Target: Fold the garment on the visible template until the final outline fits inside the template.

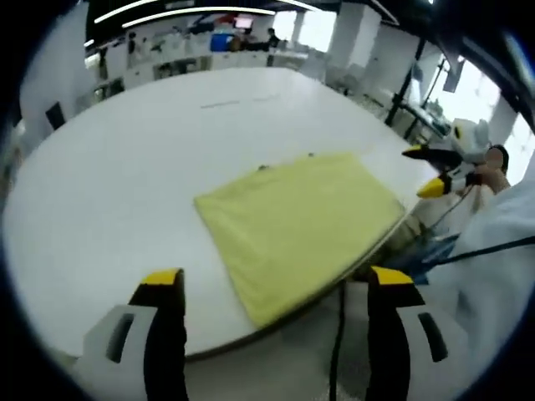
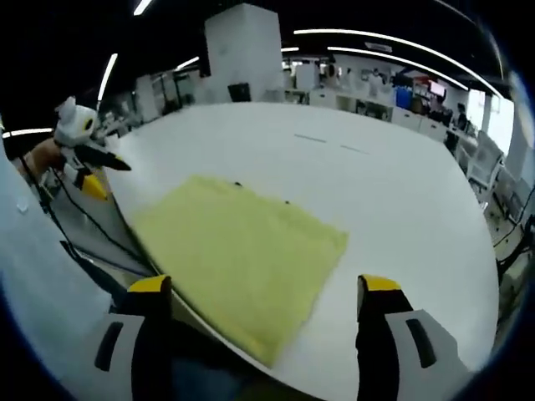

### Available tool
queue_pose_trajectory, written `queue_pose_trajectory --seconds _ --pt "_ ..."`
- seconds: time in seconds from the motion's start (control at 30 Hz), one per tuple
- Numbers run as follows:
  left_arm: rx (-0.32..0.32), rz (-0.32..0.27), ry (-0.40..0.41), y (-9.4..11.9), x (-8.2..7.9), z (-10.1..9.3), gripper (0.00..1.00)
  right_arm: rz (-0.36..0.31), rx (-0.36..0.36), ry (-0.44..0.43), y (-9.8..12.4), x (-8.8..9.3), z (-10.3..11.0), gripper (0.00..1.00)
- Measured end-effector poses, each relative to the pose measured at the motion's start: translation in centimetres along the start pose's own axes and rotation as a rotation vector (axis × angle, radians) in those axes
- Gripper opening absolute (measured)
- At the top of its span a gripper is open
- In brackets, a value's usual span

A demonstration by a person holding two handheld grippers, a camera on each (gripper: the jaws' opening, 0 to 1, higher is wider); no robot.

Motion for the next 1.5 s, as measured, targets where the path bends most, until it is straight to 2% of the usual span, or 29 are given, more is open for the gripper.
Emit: queue_pose_trajectory --seconds 0.13,0.27,0.33,0.53,0.73,1.5 --pt "0.006 -0.028 -0.006 0.3 -0.4 -0.2 0.92 -0.019 0.003 -0.002 0.4 -0.6 0.3 1.00" --pt "0.018 -0.071 0.001 0.8 -1.1 -0.5 1.00 -0.034 0.000 -0.009 1.1 -1.3 0.6 1.00" --pt "0.013 -0.076 -0.009 1.0 -1.3 -0.5 0.99 -0.035 0.002 -0.011 1.4 -1.5 0.6 1.00" --pt "-0.008 -0.009 -0.052 1.3 -0.8 -0.4 1.00 -0.022 0.016 0.009 2.3 -1.8 0.4 1.00" --pt "-0.001 -0.019 -0.037 1.5 -0.9 -0.5 1.00 -0.020 0.008 0.006 2.3 -1.9 0.5 1.00" --pt "0.002 0.001 -0.031 1.4 -1.1 -0.4 1.00 0.003 0.017 -0.003 2.0 -1.2 0.3 1.00"
Point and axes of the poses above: the point that each gripper's makers call its tool centre point, and the gripper's own axes: y roughly backward along the fingers, z roughly to its left, x roughly out of its underside, the point moved 6 cm from there along y, roughly backward along the fingers, and after that the axes turned 15 degrees about -y, right-handed, at the moved point
